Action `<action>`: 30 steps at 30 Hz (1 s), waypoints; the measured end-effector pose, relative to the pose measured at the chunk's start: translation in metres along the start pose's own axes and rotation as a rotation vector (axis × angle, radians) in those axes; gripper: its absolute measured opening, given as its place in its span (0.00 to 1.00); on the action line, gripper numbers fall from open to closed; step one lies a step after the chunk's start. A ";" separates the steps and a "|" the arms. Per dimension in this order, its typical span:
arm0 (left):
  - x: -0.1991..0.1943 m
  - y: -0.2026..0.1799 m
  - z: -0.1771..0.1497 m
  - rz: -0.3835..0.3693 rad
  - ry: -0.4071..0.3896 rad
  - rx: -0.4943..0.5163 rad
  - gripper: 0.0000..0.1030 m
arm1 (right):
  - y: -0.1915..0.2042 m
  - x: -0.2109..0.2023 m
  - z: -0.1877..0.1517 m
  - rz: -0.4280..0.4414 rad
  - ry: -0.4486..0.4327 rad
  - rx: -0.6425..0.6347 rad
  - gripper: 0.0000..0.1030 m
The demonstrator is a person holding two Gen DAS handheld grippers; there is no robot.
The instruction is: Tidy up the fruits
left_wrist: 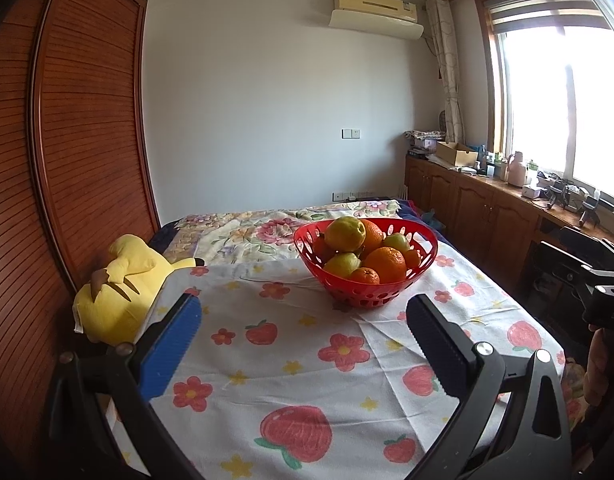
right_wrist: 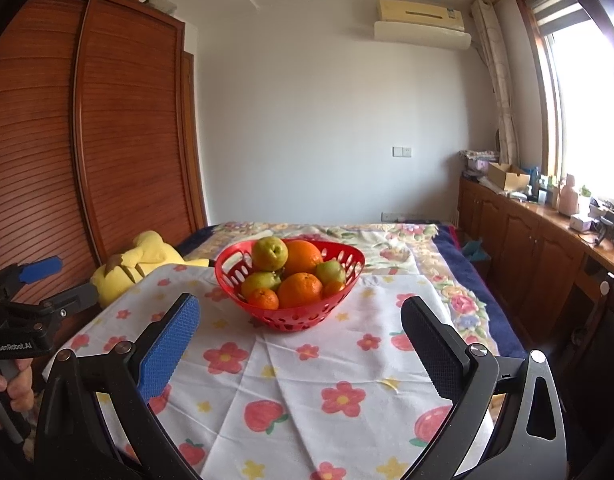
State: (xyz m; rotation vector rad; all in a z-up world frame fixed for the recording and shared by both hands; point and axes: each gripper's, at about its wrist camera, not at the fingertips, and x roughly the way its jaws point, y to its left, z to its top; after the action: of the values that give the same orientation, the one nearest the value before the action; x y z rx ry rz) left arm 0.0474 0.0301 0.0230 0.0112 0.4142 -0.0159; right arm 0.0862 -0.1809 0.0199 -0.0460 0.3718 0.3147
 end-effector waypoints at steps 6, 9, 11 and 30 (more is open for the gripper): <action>-0.005 -0.002 0.001 -0.006 -0.009 0.002 1.00 | -0.001 -0.001 0.000 0.000 0.001 -0.001 0.99; -0.008 -0.005 0.002 0.012 -0.021 0.019 1.00 | -0.002 0.001 0.001 0.001 0.002 0.001 0.99; -0.009 -0.006 0.002 0.009 -0.024 0.024 1.00 | -0.002 0.000 0.002 -0.001 0.001 0.000 0.99; -0.015 -0.007 0.005 -0.011 -0.036 0.016 1.00 | -0.002 0.000 0.001 -0.002 -0.001 0.000 0.99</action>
State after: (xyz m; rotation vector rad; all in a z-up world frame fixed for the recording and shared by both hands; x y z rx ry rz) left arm 0.0353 0.0233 0.0341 0.0244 0.3786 -0.0300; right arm 0.0872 -0.1830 0.0213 -0.0459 0.3711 0.3130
